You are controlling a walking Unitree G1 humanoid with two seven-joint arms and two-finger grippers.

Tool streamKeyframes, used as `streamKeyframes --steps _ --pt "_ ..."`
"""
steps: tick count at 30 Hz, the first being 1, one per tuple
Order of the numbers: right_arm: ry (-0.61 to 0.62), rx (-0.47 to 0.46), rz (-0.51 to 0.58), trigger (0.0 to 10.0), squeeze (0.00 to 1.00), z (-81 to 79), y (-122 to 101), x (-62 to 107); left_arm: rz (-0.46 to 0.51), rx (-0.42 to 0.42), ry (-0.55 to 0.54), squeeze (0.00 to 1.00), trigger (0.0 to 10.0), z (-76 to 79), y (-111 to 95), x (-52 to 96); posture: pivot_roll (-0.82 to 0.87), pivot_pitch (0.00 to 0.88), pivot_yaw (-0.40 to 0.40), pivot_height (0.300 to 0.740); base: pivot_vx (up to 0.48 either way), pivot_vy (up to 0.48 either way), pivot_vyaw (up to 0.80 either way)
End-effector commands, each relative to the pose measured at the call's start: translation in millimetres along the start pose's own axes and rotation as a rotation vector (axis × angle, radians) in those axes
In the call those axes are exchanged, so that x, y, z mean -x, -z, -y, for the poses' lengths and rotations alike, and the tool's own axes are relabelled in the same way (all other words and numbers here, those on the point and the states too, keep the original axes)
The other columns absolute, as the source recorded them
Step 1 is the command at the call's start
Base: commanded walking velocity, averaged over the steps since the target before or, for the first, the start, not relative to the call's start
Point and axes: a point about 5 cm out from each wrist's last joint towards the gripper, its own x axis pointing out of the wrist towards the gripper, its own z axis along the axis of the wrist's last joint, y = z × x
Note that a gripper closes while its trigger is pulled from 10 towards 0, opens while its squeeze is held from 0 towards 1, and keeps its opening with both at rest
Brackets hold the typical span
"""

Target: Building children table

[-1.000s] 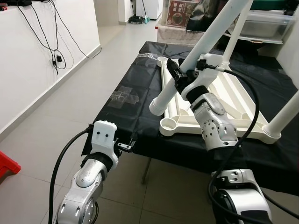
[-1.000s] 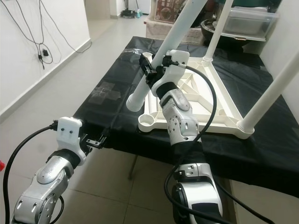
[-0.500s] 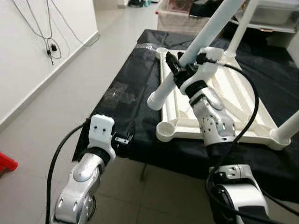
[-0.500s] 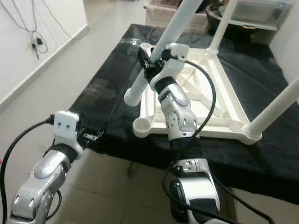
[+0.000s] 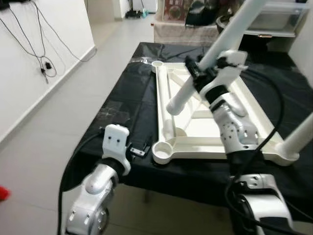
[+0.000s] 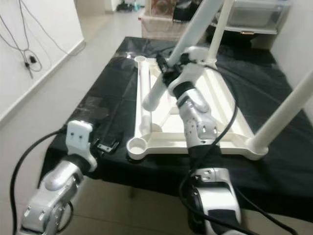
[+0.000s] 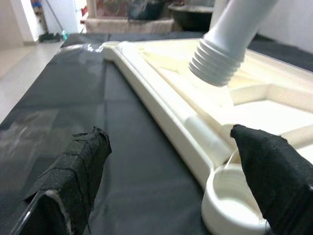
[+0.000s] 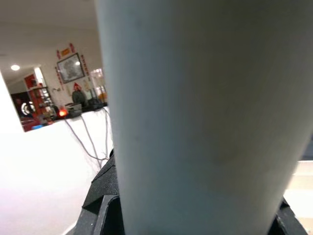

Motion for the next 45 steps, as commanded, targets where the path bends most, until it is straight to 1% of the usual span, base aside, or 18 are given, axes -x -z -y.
streamKeyframes --steps 1,5,8,12,16,18,20,21,22,24,25,26,29,36,37,39,43,45 --pt "-0.019 0.006 0.004 10.0 0.0 -4.7 0 -1.2 -0.03 -0.002 -0.014 0.0 10.0 -2.7 6 3.0 0.09 0.104 -0.044 0.74 0.0 0.0 0.0" --pt "-0.046 0.016 -0.012 10.0 0.0 -2.7 0 -2.4 -0.029 0.0 -0.006 0.0 10.0 -1.0 7 3.3 0.09 0.103 -0.044 0.74 0.0 0.0 0.0" --pt "-0.17 0.002 -0.094 10.0 0.0 5.1 2 -7.3 -0.024 0.035 0.03 0.0 10.0 5.4 6 5.1 0.09 0.101 -0.043 0.74 0.0 0.0 0.0" --pt "-0.246 0.001 -0.141 10.0 0.0 8.3 5 -9.1 -0.022 0.055 0.055 0.0 10.0 9.8 5 6.9 0.09 0.1 -0.043 0.74 0.0 0.0 0.0" --pt "-0.458 0.001 -0.251 10.0 0.0 2.6 13 -11.4 -0.026 0.093 0.104 0.0 10.0 18.8 4 11.1 0.09 0.123 -0.046 0.74 0.0 0.0 0.0" --pt "-0.506 0.001 -0.281 10.0 0.0 0.5 15 -11.3 -0.027 0.107 0.115 0.0 10.0 21.3 3 12.8 0.09 0.133 -0.045 0.74 0.0 0.0 0.0" --pt "-0.561 -0.015 -0.293 10.0 0.0 -2.7 18 -12.8 -0.044 0.138 0.165 0.0 10.0 31.2 3 22.8 0.1 0.16 -0.052 0.74 0.0 0.0 0.0" --pt "-0.561 -0.015 -0.293 10.0 0.0 -2.7 18 -12.8 -0.044 0.138 0.165 0.0 10.0 31.2 3 22.8 0.1 0.16 -0.052 0.74 0.0 0.0 0.0" --pt "-0.597 -0.02 -0.301 10.0 0.0 -4.4 19 -13.0 -0.053 0.15 0.181 0.0 10.0 35.1 4 28.0 0.11 0.175 -0.049 0.74 0.0 0.0 0.0" --pt "-0.648 -0.041 -0.307 10.0 0.0 -7.1 20 -12.0 -0.067 0.163 0.185 0.0 10.0 38.0 4 33.4 0.12 0.189 -0.051 0.74 0.0 0.0 0.0" --pt "-0.705 -0.066 -0.312 10.0 0.0 -9.3 20 -10.9 -0.078 0.173 0.182 0.0 10.0 39.9 4 38.5 0.12 0.193 -0.051 0.74 0.0 0.0 0.0" --pt "-0.705 -0.066 -0.312 10.0 0.0 -9.3 20 -10.9 -0.078 0.173 0.182 0.0 10.0 39.9 4 38.5 0.12 0.193 -0.051 0.74 0.0 0.0 0.0" --pt "-0.823 -0.089 -0.36 10.0 0.0 -10.0 27 -5.0 -0.112 0.193 0.19 0.0 10.0 46.2 6 51.2 0.13 0.227 -0.052 0.74 0.0 0.0 0.0" --pt "-0.835 -0.071 -0.366 10.0 0.0 -2.2 25 -4.9 -0.127 0.209 0.187 0.0 10.0 50.6 5 56.6 0.13 0.244 -0.052 0.74 0.0 0.0 0.0" --pt "-0.836 -0.067 -0.348 10.0 0.0 3.5 16 -6.4 -0.133 0.214 0.184 0.0 10.0 51.5 5 57.7 0.13 0.249 -0.052 0.74 0.0 0.0 0.0" --pt "-0.836 -0.067 -0.348 10.0 0.0 3.5 16 -6.4 -0.133 0.214 0.184 0.0 10.0 51.5 5 57.7 0.13 0.249 -0.052 0.74 0.0 0.0 0.0" --pt "-0.878 -0.084 -0.289 10.0 0.0 11.6 -6 -8.5 -0.14 0.215 0.179 0.0 10.0 52.2 5 58.9 0.13 0.253 -0.053 0.74 0.0 0.0 0.0" --pt "-0.895 -0.09 -0.281 10.0 0.0 12.4 -9 -8.2 -0.141 0.216 0.178 0.0 10.0 52.2 5 59.2 0.13 0.253 -0.053 0.74 0.0 0.0 0.0"
